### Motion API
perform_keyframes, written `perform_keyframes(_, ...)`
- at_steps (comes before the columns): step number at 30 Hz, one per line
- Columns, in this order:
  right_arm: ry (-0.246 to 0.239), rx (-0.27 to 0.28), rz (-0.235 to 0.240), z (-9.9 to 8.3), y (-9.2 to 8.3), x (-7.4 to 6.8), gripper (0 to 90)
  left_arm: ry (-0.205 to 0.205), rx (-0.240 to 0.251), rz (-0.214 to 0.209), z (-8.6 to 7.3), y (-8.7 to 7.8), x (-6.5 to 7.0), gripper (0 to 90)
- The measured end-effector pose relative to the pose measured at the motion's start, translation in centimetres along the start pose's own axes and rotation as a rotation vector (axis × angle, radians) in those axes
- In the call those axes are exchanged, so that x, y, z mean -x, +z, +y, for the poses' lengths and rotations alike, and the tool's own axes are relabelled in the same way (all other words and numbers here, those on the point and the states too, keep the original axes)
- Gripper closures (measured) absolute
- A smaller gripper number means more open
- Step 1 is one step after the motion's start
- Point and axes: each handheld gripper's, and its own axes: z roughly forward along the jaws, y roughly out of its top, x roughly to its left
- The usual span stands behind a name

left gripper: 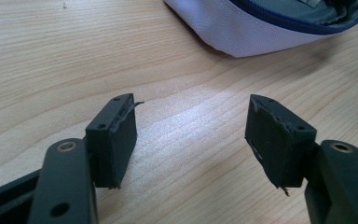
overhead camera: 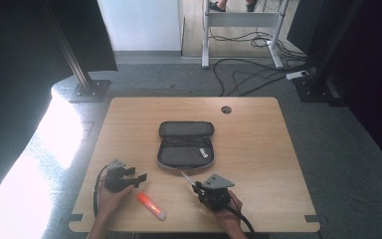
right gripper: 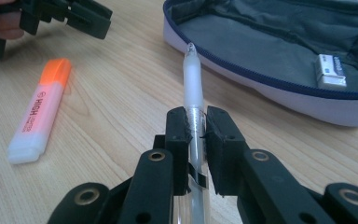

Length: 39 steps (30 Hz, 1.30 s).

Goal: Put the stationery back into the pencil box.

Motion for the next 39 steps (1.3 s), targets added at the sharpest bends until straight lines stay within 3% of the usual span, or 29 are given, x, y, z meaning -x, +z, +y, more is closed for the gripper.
perform_keyframes(13, 0.007, 0.018, -0.002, 0.4, -0.5, 0.3, 78.1, 0.003, -0.008, 0.0, 0.0, 0.1, 0.0, 34.2)
perform_keyframes(39, 0.028, 0.076, -0.012, 2.7, -0.3, 3.0, 78.2, 0.0, -0.012, 0.005, -0.1, 0.2, -0.1, 33.9)
